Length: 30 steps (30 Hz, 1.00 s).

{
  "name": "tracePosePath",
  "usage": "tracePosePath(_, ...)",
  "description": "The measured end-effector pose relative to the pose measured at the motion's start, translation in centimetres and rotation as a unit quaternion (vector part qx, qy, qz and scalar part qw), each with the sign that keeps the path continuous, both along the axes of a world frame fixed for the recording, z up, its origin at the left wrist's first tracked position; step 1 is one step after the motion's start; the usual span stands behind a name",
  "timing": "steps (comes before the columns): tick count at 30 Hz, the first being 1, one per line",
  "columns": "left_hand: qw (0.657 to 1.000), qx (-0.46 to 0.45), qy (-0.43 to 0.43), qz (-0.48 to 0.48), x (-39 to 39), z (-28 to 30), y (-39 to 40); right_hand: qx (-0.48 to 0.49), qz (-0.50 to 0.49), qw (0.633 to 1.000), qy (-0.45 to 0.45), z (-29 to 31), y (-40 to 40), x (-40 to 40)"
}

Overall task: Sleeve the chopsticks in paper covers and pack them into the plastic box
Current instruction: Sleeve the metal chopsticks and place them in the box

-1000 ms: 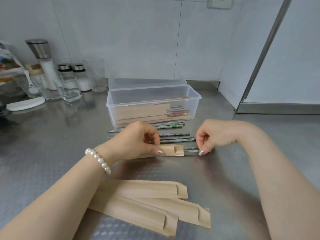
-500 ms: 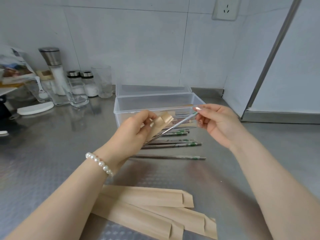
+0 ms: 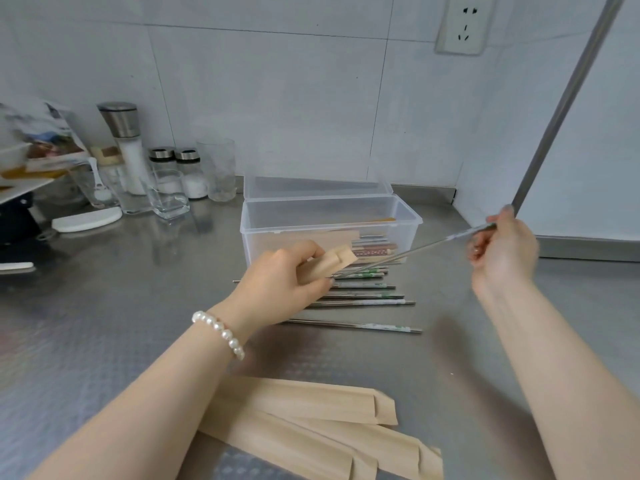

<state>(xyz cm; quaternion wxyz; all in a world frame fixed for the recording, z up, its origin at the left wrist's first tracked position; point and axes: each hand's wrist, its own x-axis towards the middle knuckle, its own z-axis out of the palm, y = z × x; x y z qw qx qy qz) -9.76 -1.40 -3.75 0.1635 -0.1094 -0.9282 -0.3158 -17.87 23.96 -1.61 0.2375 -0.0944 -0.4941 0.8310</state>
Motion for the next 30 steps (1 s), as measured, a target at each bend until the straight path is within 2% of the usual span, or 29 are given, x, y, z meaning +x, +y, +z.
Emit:
tracePosePath(3, 0.999, -0.041, 0.016, -0.009, -0.1, -0.3, 0.1, -0.029, -0.045, 0.999, 0.001, 0.3, 1.0, -0.2)
tracePosePath(7, 0.997, -0.069, 0.03, -0.01, -0.6, -1.0, 0.0, -0.051, -0.027, 0.998, -0.016, 0.1, 1.3, -0.4)
tracePosePath(16, 0.994, -0.108, 0.025, 0.0, -0.8, -1.1, 0.3, -0.005, -0.054, 0.998, 0.029, 0.2, 0.5, -0.1)
tracePosePath(19, 0.992, -0.118, 0.039, 0.012, -0.8, -1.1, 0.4, 0.01, -0.008, 1.0, 0.028, 0.1, 0.0, 0.0)
tracePosePath(23, 0.993, -0.114, 0.043, 0.008, -0.7, -1.1, 0.5, 0.054, 0.111, 0.992, 0.0, -0.3, -0.9, 0.1)
tracePosePath(27, 0.995, -0.093, 0.039, 0.008, -0.6, -1.0, 0.3, 0.156, 0.23, 0.96, -0.039, -0.8, -1.8, 0.5)
tracePosePath(30, 0.997, -0.065, 0.028, 0.007, -0.7, -1.0, 0.0, 0.198, 0.261, 0.943, -0.061, -1.1, -2.1, 0.8)
